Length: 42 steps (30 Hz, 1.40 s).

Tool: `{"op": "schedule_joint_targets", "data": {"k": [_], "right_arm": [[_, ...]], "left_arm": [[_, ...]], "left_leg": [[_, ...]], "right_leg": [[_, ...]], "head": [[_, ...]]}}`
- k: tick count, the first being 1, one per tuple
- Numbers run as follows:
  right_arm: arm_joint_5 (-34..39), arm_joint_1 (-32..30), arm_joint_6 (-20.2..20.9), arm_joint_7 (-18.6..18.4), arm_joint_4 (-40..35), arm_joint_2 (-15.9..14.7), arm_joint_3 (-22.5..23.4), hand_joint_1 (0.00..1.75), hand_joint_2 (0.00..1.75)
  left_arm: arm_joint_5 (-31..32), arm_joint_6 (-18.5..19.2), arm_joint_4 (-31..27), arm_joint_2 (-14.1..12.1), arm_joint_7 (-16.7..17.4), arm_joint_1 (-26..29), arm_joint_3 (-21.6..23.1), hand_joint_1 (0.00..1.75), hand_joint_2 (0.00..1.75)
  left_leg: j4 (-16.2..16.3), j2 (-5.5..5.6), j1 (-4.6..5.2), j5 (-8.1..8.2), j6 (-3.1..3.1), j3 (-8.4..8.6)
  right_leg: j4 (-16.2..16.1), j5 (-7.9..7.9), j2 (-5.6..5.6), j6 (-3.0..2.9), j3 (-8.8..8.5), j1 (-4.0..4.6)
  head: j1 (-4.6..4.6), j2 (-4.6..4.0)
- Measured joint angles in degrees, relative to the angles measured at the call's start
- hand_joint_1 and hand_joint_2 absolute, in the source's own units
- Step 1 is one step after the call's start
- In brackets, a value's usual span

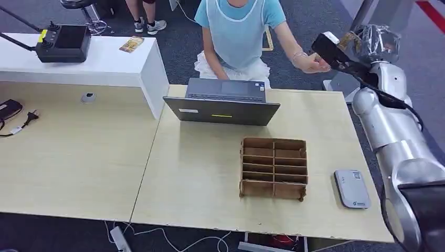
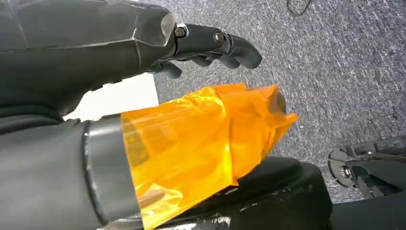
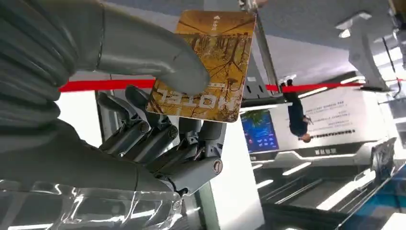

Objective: Pass the card to the sensor for recognition and then transmit it.

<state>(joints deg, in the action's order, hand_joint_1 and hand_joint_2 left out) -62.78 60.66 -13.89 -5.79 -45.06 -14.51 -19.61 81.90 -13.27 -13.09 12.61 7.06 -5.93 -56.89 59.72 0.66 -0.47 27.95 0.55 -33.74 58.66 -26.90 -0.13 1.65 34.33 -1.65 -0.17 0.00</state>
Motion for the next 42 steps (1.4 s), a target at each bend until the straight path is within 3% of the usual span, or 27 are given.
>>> {"op": "schedule_joint_targets", "data": {"k": [4,9,20,28,31,34,42], "right_arm": [[9.6,-3.3,-1.0,2.1,-5.5,0.1,4.2,1.75,1.75],[23.5,-6.0,4.8,3.8,-10.9,0.5,10.2,1.75,1.75],[45.0,-10.6,16.0,7.1,-13.9,-0.1,18.9,1.75,1.75],[58.1,-15.5,23.7,8.2,-14.8,-3.7,22.3,1.75,1.75],[63.2,-17.6,28.3,8.9,-15.0,-5.5,23.1,1.75,1.75],[64.6,-19.0,29.6,9.2,-15.1,-6.8,23.4,1.75,1.75],[69.5,-24.0,37.7,12.3,-15.5,-12.3,23.4,1.75,1.75]], "left_arm": [[-0.3,-0.3,0.0,0.0,-0.3,0.3,0.0,0.0,0.0],[-1.0,-0.8,0.0,0.0,-0.5,0.8,0.0,0.0,0.0],[-1.4,-1.2,0.0,0.0,0.2,0.9,0.0,0.0,0.0],[-1.8,-1.4,0.0,0.0,0.2,0.9,0.0,0.0,0.0],[-2.1,-1.5,0.0,-0.1,0.0,0.9,0.0,0.0,0.0],[-2.2,-1.5,0.0,-0.3,-0.1,1.0,0.0,0.0,0.0],[-3.4,-1.5,0.0,-0.6,-1.1,1.2,-0.3,0.0,0.0]], "left_leg": [[0.0,0.03,0.0,0.0,0.0,-0.03],[0.0,0.02,0.0,0.01,0.0,-0.03],[0.0,0.03,0.0,0.01,0.0,-0.01],[0.0,0.04,0.01,0.02,-0.02,-0.03],[0.0,0.04,0.01,0.03,-0.02,-0.03],[0.0,0.02,0.01,0.03,-0.02,-0.02],[0.0,0.09,0.01,0.05,-0.02,-0.05]], "right_leg": [[0.0,-0.01,0.03,0.01,0.0,0.0],[0.0,-0.01,0.03,0.01,0.0,0.0],[0.0,-0.01,0.04,0.01,0.0,0.0],[0.0,-0.01,0.05,0.02,0.0,0.0],[0.0,-0.01,0.05,0.02,0.0,0.0],[0.0,-0.01,0.02,0.01,0.01,0.0],[-0.1,-0.03,0.1,0.03,0.01,0.0]], "head": [[0.0,0.0],[0.02,0.0],[0.0,0.0],[0.02,0.0],[0.02,0.0],[0.0,0.0],[0.02,0.0]]}}
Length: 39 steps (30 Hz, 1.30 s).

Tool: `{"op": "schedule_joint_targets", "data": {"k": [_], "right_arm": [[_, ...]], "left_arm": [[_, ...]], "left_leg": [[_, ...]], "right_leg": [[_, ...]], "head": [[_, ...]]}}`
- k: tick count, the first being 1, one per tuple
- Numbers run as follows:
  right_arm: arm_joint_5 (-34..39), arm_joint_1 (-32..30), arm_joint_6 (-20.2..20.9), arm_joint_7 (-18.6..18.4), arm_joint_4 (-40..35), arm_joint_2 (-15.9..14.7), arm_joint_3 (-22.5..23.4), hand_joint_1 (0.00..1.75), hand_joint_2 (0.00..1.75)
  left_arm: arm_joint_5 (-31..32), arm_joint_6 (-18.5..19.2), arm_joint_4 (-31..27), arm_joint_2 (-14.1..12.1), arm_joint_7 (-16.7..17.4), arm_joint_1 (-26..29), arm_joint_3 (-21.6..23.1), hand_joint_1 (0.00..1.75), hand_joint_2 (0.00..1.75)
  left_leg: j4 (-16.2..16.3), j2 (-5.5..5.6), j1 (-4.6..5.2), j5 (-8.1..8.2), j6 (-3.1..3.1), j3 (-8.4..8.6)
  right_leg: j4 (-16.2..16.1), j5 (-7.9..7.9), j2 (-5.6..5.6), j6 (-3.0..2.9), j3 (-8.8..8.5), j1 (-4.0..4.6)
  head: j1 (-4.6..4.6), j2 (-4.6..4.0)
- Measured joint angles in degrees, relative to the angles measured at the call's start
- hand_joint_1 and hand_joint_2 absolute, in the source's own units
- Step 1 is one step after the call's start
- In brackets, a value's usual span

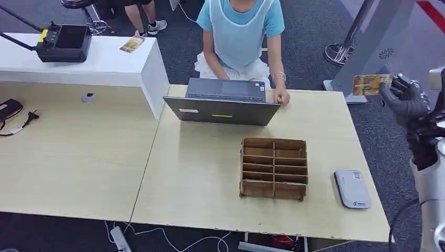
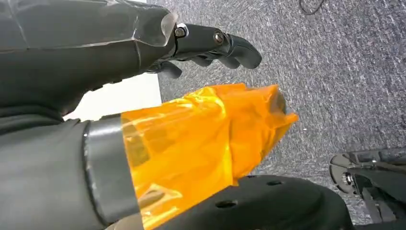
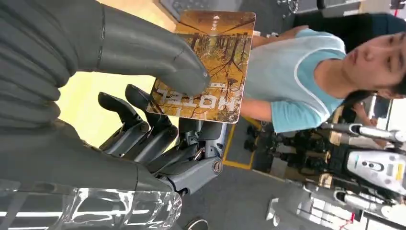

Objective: Pass the card to the sensor for recognition and then transmit it.

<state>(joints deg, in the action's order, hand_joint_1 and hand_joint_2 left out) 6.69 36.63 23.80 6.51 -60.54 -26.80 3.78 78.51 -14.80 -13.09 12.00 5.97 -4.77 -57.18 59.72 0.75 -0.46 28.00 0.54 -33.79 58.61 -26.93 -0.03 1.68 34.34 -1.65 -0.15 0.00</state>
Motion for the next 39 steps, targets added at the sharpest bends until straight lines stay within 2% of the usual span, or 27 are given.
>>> {"op": "schedule_joint_targets", "data": {"k": [11,15,28,39], "right_arm": [[5.0,-11.9,6.0,2.1,-2.7,-9.8,0.1,1.75,1.75],[6.7,-17.4,7.0,2.8,-4.9,-12.4,1.3,1.75,1.75],[6.5,-24.6,7.0,2.7,-7.8,-14.5,2.9,1.75,1.75],[5.6,-26.1,7.2,1.9,-8.2,-16.0,2.9,1.75,1.75]], "left_arm": [[-0.7,-0.2,0.0,-0.2,-0.6,0.3,-1.0,0.0,0.0],[-0.9,-0.1,0.0,-0.2,-0.9,0.4,-1.2,0.0,0.0],[-0.8,-0.4,0.0,-0.3,-1.0,0.4,-1.4,0.0,0.0],[-0.5,-0.5,0.0,-0.4,-1.5,0.4,-1.4,0.0,0.0]], "left_leg": [[0.0,0.06,0.02,0.05,-0.04,-0.03],[0.0,0.06,0.01,0.06,-0.03,-0.06],[0.0,-0.04,0.01,0.06,-0.03,0.0],[0.0,-0.04,0.02,0.06,-0.03,-0.01]], "right_leg": [[0.0,-0.04,0.08,0.03,0.01,-0.01],[0.0,-0.04,0.07,0.03,0.01,-0.01],[0.0,-0.04,-0.03,0.03,0.01,-0.01],[0.0,-0.04,-0.02,0.03,0.01,-0.01]], "head": [[-0.02,0.0],[-0.02,0.0],[-0.02,0.0],[-0.02,0.0]]}}
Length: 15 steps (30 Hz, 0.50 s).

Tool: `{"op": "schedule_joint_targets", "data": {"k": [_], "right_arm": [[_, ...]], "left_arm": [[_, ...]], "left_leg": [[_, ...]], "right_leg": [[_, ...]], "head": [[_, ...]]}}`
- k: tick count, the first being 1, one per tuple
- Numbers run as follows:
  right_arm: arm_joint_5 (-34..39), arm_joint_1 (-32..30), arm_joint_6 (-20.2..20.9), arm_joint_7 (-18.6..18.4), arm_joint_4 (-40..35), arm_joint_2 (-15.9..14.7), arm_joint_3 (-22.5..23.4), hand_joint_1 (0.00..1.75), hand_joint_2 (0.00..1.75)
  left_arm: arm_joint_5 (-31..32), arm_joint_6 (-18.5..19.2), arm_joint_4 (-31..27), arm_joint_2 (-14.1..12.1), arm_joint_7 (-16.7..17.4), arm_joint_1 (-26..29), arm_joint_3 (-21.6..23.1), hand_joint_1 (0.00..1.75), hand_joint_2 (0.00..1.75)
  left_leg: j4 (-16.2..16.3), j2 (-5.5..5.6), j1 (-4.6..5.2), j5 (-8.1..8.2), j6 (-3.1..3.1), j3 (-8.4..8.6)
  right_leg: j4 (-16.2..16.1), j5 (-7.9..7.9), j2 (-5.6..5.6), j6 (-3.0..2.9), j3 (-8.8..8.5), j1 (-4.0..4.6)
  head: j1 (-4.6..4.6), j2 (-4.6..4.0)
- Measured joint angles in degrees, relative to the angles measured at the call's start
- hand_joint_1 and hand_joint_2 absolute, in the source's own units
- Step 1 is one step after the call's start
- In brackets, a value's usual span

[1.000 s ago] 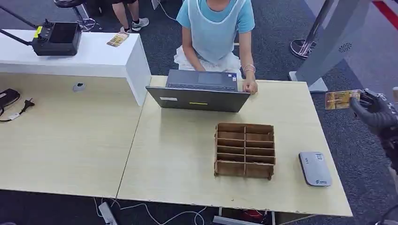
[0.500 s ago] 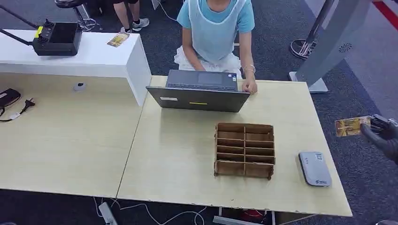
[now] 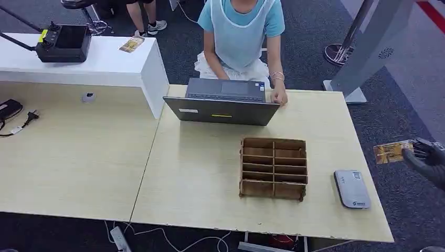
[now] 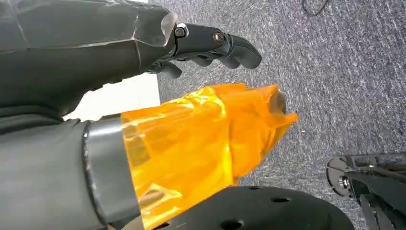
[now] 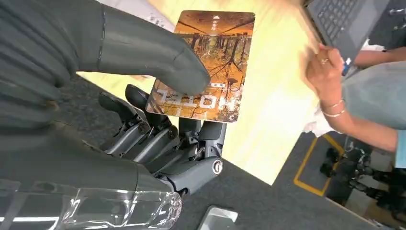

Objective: Pass the card to the sensor for recognition and then transmit it.

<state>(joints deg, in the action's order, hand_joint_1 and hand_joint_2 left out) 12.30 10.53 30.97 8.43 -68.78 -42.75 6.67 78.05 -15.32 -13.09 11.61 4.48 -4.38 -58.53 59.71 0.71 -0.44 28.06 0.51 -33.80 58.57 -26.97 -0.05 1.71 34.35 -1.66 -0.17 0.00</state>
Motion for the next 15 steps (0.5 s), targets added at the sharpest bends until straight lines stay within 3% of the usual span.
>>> {"op": "schedule_joint_targets", "data": {"k": [15], "right_arm": [[-1.6,-2.2,-0.5,-0.7,1.6,-1.0,-0.6,1.75,1.75]], "left_arm": [[1.0,0.0,0.0,-0.3,0.0,0.0,0.0,0.0,0.0]], "left_leg": [[0.0,0.0,0.0,0.0,0.0,0.0]], "right_leg": [[0.0,0.0,0.0,0.0,0.0,0.0]], "head": [[0.0,0.0]]}}
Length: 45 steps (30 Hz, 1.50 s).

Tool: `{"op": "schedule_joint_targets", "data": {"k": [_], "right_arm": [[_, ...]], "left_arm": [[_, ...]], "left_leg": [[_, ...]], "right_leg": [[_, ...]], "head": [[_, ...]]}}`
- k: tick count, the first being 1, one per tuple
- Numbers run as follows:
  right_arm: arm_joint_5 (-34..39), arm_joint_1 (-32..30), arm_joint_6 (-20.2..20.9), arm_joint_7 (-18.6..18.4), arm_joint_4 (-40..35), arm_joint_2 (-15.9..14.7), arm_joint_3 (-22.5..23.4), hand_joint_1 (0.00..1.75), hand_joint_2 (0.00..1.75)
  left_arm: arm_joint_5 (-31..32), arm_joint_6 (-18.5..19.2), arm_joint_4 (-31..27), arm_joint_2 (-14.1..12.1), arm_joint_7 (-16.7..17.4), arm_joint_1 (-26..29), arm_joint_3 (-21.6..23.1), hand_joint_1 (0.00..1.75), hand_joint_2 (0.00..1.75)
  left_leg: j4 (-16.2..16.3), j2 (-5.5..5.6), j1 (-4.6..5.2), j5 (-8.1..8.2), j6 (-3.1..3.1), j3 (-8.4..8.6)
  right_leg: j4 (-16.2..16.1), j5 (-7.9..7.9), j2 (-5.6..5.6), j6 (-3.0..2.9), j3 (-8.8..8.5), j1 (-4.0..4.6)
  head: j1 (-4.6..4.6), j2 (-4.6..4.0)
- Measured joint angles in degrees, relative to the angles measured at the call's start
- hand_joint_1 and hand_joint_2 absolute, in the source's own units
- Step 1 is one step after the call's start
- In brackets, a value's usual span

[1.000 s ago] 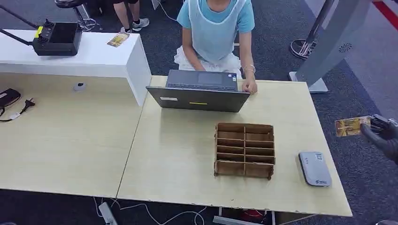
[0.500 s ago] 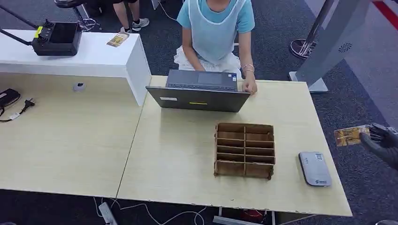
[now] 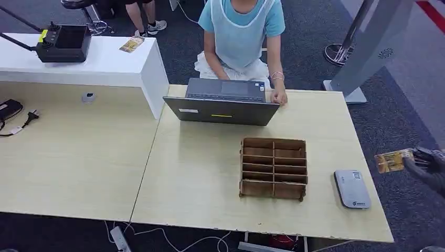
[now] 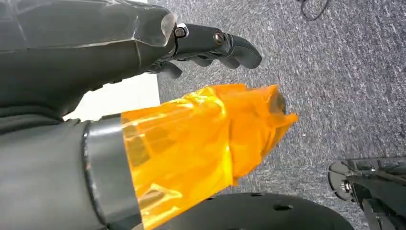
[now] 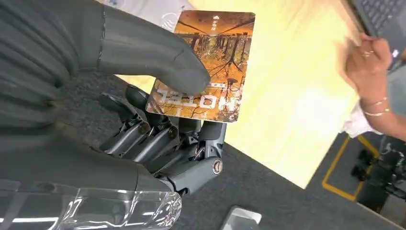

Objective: Pass the card to the sensor for recognition and then transmit it.

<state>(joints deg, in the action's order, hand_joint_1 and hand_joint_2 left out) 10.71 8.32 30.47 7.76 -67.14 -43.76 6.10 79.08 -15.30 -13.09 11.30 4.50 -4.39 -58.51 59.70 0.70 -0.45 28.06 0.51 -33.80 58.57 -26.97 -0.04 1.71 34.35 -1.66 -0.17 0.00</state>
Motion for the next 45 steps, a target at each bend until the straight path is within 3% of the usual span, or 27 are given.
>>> {"op": "schedule_joint_targets", "data": {"k": [16,45], "right_arm": [[-1.5,-1.7,-1.0,-0.3,1.7,0.7,-2.4,1.75,1.75],[-6.1,-1.3,-3.8,0.8,7.0,7.3,-5.8,1.75,1.75]], "left_arm": [[0.4,0.2,0.0,-0.1,0.0,0.0,0.1,0.0,0.0],[1.3,0.3,0.0,0.1,0.8,-0.1,0.5,0.0,0.0]], "left_leg": [[0.0,0.0,-0.01,0.0,0.0,0.0],[0.0,0.0,-0.01,0.0,0.0,-0.01]], "right_leg": [[0.0,0.0,0.0,0.0,0.0,0.01],[0.0,0.0,0.0,0.0,0.0,0.0]], "head": [[0.02,0.0],[0.0,0.0]]}}
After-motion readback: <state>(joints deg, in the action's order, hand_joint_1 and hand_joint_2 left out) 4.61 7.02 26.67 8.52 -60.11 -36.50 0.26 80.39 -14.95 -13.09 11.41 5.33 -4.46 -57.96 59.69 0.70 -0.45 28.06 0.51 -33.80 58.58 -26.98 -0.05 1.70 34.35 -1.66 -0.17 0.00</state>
